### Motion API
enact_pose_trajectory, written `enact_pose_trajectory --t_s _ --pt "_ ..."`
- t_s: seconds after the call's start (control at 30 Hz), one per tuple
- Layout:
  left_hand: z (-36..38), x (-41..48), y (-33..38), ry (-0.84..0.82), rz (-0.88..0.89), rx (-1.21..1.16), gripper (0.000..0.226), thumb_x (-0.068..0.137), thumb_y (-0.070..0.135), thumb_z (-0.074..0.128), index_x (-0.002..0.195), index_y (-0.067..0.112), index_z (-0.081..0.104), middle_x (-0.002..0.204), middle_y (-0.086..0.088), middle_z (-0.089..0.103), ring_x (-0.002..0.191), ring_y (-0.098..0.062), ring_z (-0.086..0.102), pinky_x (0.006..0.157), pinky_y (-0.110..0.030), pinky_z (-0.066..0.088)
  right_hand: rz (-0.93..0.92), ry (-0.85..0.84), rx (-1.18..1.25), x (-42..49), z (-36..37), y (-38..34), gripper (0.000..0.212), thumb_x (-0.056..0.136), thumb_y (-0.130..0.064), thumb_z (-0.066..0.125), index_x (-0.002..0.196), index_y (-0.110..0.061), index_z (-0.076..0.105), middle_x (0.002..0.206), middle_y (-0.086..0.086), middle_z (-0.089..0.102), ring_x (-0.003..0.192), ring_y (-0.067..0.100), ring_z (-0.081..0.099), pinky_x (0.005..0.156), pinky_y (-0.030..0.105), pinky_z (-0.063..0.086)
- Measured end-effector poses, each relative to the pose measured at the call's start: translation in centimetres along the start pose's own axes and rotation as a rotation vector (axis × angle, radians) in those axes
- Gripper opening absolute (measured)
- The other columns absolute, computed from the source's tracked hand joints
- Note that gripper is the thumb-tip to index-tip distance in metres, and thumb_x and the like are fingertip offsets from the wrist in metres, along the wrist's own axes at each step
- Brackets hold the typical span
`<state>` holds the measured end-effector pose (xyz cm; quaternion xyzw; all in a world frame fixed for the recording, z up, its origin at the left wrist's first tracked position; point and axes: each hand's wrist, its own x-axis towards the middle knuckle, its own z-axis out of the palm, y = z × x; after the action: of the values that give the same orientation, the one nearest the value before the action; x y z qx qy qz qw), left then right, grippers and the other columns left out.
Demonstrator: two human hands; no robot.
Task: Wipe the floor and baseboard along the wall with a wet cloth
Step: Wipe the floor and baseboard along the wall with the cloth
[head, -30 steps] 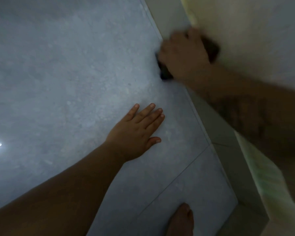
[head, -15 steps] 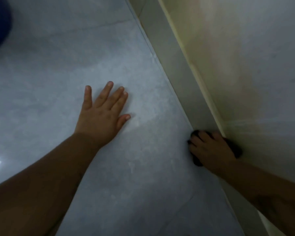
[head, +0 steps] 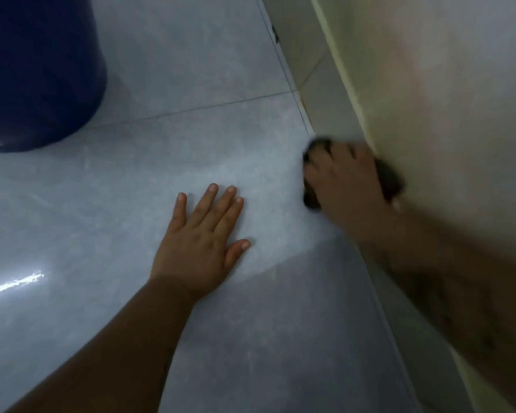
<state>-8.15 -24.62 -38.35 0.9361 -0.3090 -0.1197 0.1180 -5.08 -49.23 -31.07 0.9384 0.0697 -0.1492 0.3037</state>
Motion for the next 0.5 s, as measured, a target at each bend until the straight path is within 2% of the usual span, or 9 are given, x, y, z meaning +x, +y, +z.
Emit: enact_pose_trajectory --t_s 0.13,0.2,0.27,0.4,0.5 --pt "0.2 0.1 -0.1 -0.026 -0.007 -0.011 0.070 0.096 0.060 0.019 0.152 0.018 0.025 0.159 -0.001 0.021 0.148 -0.023 0.013 0.117 -0.054 0.007 -0.077 -0.021 0.178 -8.7 3.0 -0.1 0.012 0.070 -0.008 0.063 0.080 -0.014 0.061 0.089 0.011 0.062 0.081 0.032 0.055 0.070 0.043 0.035" --pt "0.3 0.1 -0.1 -0.029 -0.002 -0.008 0.071 0.095 0.062 0.018 0.152 0.018 0.024 0.159 -0.001 0.020 0.148 -0.023 0.013 0.117 -0.054 0.006 -0.084 0.055 0.208 -7.1 3.0 0.3 0.009 0.072 -0.013 0.053 0.076 -0.013 0.062 0.084 0.011 0.063 0.079 0.032 0.056 0.070 0.042 0.034" --pt "0.3 0.1 -0.2 -0.031 0.000 -0.005 0.072 0.095 0.063 0.019 0.152 0.018 0.024 0.159 -0.001 0.019 0.148 -0.023 0.013 0.117 -0.054 0.006 -0.060 0.114 0.204 -2.7 1.4 0.3 0.017 0.077 -0.020 0.048 0.083 -0.013 0.062 0.090 0.011 0.063 0.085 0.032 0.056 0.076 0.044 0.036" --pt "0.3 0.2 -0.2 -0.010 0.009 -0.020 0.072 0.095 0.062 0.022 0.152 0.018 0.022 0.159 -0.001 0.017 0.148 -0.024 0.013 0.117 -0.054 0.008 -0.039 0.127 0.028 9.8 -2.4 1.1 0.027 0.088 -0.024 0.052 0.114 -0.015 0.055 0.116 0.010 0.055 0.109 0.033 0.048 0.092 0.044 0.036" --pt "0.4 0.2 -0.3 0.016 0.014 -0.021 0.072 0.095 0.062 0.021 0.151 0.018 0.021 0.160 -0.001 0.018 0.148 -0.024 0.014 0.117 -0.053 0.008 -0.012 0.095 -0.066 15.4 -4.1 1.6 0.031 0.089 -0.025 0.054 0.119 -0.019 0.052 0.119 0.008 0.053 0.112 0.031 0.047 0.099 0.043 0.033"
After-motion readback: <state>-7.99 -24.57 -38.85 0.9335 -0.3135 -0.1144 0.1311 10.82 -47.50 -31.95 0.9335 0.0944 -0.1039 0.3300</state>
